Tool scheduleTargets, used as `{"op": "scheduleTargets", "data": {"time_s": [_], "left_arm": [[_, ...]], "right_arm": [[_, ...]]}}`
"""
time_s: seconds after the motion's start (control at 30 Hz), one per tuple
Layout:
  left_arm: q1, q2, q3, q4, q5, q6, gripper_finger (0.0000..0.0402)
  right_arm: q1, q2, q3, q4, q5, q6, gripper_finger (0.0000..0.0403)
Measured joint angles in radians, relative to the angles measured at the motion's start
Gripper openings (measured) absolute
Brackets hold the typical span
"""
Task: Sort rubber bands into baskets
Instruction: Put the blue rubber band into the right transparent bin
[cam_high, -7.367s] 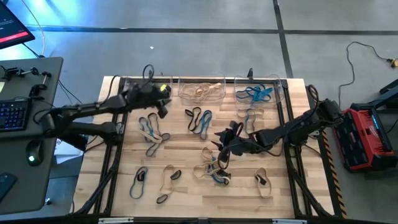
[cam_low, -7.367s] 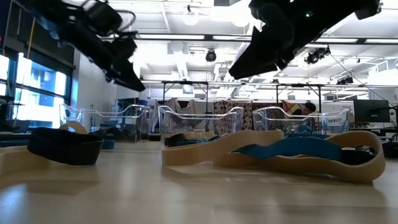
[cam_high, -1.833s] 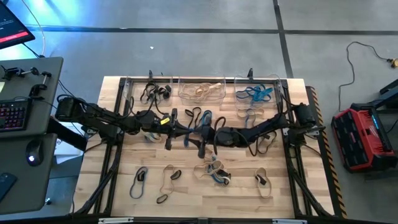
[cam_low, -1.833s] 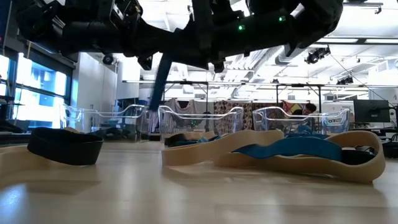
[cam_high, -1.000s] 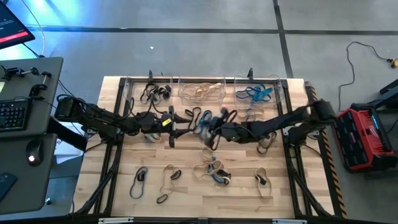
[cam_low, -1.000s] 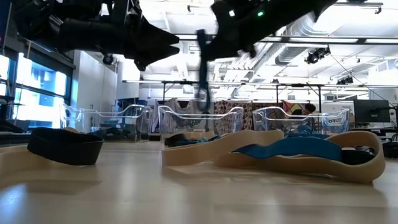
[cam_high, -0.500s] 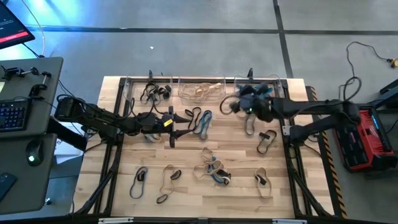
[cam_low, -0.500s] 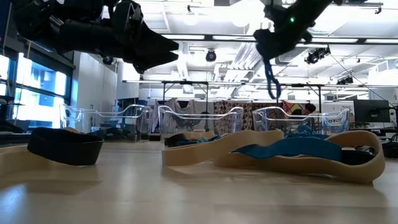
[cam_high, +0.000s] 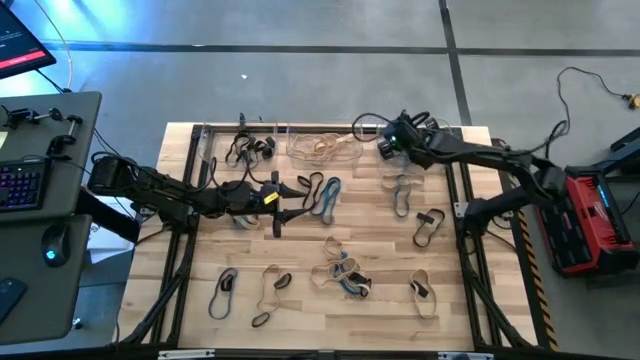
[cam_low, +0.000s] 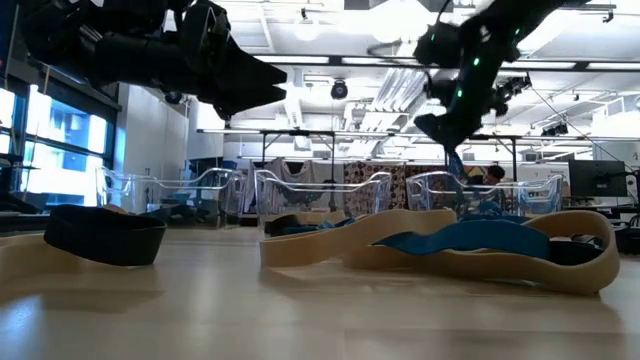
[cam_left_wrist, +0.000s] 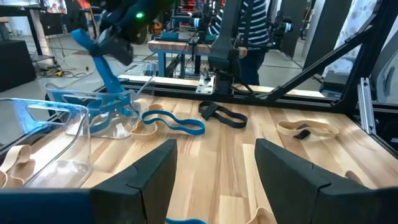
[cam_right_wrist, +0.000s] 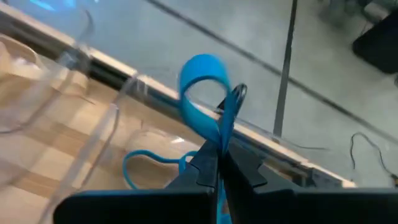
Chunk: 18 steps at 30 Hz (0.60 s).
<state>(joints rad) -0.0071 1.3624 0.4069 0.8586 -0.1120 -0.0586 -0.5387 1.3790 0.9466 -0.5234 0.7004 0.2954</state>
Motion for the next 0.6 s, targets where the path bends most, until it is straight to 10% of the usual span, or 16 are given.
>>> {"op": "scheduleTargets", "data": {"time_s": [0.6], "left_arm": [[-0.002,0.000,0.000,-0.002,0.001,0.000,0.0210]], "right_arm": [[-0.162,0.208,0.002,0.110,-0.372,-0.084,0.0017]]}}
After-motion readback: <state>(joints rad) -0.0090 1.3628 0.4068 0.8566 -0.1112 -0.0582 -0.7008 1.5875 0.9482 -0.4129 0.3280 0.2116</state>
